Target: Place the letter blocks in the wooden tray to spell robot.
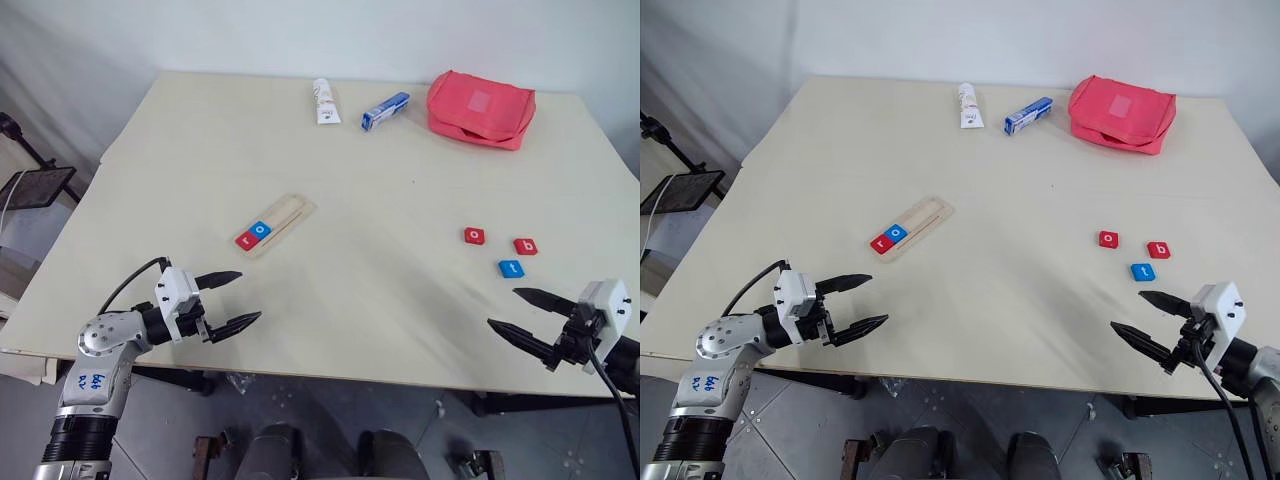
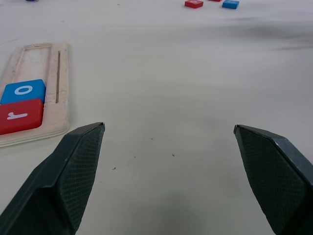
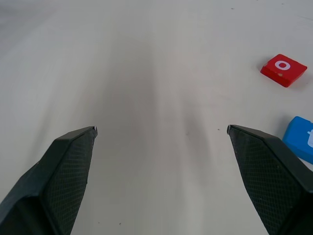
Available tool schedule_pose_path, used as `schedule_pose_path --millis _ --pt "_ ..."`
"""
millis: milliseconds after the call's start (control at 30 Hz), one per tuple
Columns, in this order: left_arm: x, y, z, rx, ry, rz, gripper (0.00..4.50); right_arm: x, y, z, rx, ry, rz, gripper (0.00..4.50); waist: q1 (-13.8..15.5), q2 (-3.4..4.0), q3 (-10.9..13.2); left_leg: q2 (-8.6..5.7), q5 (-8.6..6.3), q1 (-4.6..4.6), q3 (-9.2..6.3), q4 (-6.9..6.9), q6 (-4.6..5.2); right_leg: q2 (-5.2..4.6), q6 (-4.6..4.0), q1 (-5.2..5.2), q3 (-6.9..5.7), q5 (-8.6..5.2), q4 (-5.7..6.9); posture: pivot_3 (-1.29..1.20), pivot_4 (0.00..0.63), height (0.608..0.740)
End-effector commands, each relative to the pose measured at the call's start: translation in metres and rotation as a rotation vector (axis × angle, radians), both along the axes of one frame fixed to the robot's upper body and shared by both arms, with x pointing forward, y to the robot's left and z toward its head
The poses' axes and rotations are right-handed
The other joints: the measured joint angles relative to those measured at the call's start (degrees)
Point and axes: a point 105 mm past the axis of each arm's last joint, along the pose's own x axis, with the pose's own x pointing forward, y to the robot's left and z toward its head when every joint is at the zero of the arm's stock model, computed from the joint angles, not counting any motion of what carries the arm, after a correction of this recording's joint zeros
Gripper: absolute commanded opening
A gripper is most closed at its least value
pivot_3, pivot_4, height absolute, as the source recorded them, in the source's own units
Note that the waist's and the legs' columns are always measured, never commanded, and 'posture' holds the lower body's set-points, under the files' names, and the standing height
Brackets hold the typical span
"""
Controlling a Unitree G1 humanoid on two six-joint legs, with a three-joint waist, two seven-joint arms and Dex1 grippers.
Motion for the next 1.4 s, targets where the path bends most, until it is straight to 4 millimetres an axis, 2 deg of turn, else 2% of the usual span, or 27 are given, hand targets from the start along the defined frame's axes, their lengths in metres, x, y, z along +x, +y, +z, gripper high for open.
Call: schedule_pose_path --millis 33,133,367,500,600,767,833,1200,1400 --pt "0.002 -0.001 0.007 -0.018 -0.030 0.019 4.50 0.001 0.004 0.008 0.009 -0.033 0.005 4.46 0.00 0.00 0.00 0.00 0.00 0.00 0.00 0.00 0.00 0.00 0.00 0.00 0.00 0.00 0.00 0.00 0.150 0.740" --pt "0.006 0.001 0.006 -0.017 -0.012 0.064 4.50 0.002 0.005 0.008 0.012 -0.036 0.006 4.46 -0.01 0.00 0.00 0.00 0.00 0.00 0.00 0.00 0.00 0.00 0.00 0.00 0.01 0.00 0.00 0.00 0.150 0.740" --pt "-0.001 0.016 0.017 -0.033 -0.010 0.139 4.50 0.005 0.005 0.011 0.013 -0.042 0.012 4.46 -0.05 0.00 0.00 0.01 0.00 0.00 0.00 0.00 0.00 0.00 0.00 -0.01 0.03 0.00 0.01 0.00 0.150 0.740" --pt "-0.002 0.028 0.013 0.063 -0.014 0.208 4.50 0.012 0.007 0.014 0.012 -0.050 0.025 4.46 -0.15 0.00 0.00 0.02 0.00 0.00 0.00 0.00 0.00 0.00 0.00 -0.01 0.04 0.00 -0.01 0.00 0.150 0.740" --pt "0.005 0.025 0.020 0.072 -0.054 0.218 4.50 0.018 0.010 0.017 0.011 -0.059 0.047 4.46 -0.08 0.00 0.00 0.02 0.00 0.00 0.00 0.00 0.00 0.00 0.00 0.00 0.04 0.00 -0.01 0.00 0.150 0.740" --pt "0.037 0.014 0.053 0.081 -0.163 0.281 4.50 0.029 0.017 0.024 -0.002 -0.082 0.092 4.46 0.39 -0.04 0.02 -0.07 0.01 -0.04 -0.12 0.05 0.02 -0.04 0.01 0.01 0.02 0.00 0.03 0.00 0.150 0.740" --pt "0.047 0.011 0.059 0.103 -0.173 0.301 4.50 0.032 0.019 0.024 -0.005 -0.084 0.103 4.46 0.17 -0.04 0.02 -0.10 0.02 -0.04 -0.11 0.06 0.03 -0.04 0.01 0.01 -0.03 0.01 0.04 0.00 0.150 0.740" --pt "0.091 -0.009 0.064 0.259 0.047 0.393 4.50 0.035 0.025 0.019 0.011 -0.074 0.127 4.46 0.24 -0.12 0.07 -0.09 0.02 -0.08 -0.05 0.04 0.03 0.00 0.02 -0.13 -0.38 0.01 0.19 0.00 0.150 0.740" --pt "0.101 -0.016 0.063 0.292 0.147 0.401 4.50 0.032 0.023 0.016 0.013 -0.063 0.124 4.46 0.13 -0.14 0.08 -0.10 0.01 -0.13 -0.09 -0.01 0.03 0.02 0.02 -0.19 -0.41 0.01 0.19 0.00 0.150 0.740"
